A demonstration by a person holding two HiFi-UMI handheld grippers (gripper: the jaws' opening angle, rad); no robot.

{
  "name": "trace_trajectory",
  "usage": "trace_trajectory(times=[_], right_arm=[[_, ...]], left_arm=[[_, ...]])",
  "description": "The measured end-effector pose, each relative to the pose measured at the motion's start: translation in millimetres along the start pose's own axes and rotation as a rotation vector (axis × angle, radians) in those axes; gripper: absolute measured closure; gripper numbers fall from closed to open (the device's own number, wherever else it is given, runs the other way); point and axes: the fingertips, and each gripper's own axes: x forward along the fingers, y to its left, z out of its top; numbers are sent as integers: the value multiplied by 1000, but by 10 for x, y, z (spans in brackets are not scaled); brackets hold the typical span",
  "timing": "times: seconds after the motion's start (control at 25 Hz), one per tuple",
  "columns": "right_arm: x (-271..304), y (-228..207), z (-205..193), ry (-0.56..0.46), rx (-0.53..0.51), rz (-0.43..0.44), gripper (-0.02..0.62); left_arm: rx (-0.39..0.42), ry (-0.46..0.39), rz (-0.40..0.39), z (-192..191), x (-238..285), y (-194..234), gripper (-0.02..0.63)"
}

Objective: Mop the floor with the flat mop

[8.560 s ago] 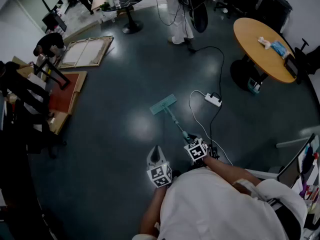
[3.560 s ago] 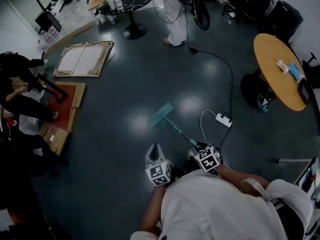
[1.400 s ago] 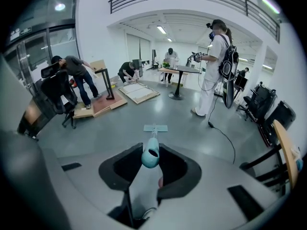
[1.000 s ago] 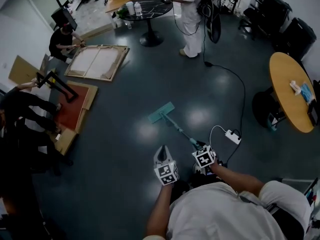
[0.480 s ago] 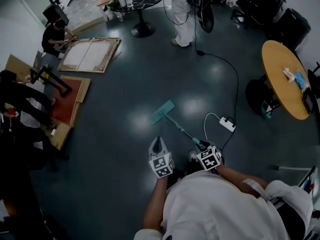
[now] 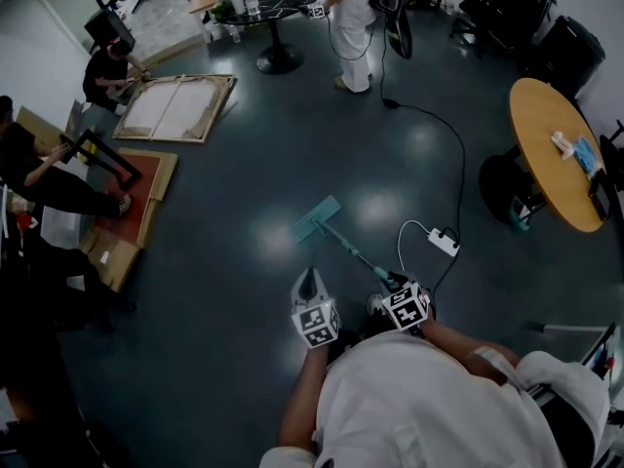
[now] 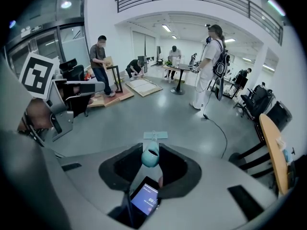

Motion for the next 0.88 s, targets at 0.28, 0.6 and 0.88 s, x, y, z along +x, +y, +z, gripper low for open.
trace_trajectory(times=[0.28, 0.6, 0.88], right_arm=[[-20, 2, 20, 0, 21, 5, 485], [-7, -10, -2, 2, 25, 9, 485], [10, -53, -47, -4, 25, 18, 485]], left_arm=[[2, 0, -1, 29, -20, 12, 601], [4, 2, -7, -4, -17, -33, 601], [1, 4, -7, -30, -6, -100, 601]])
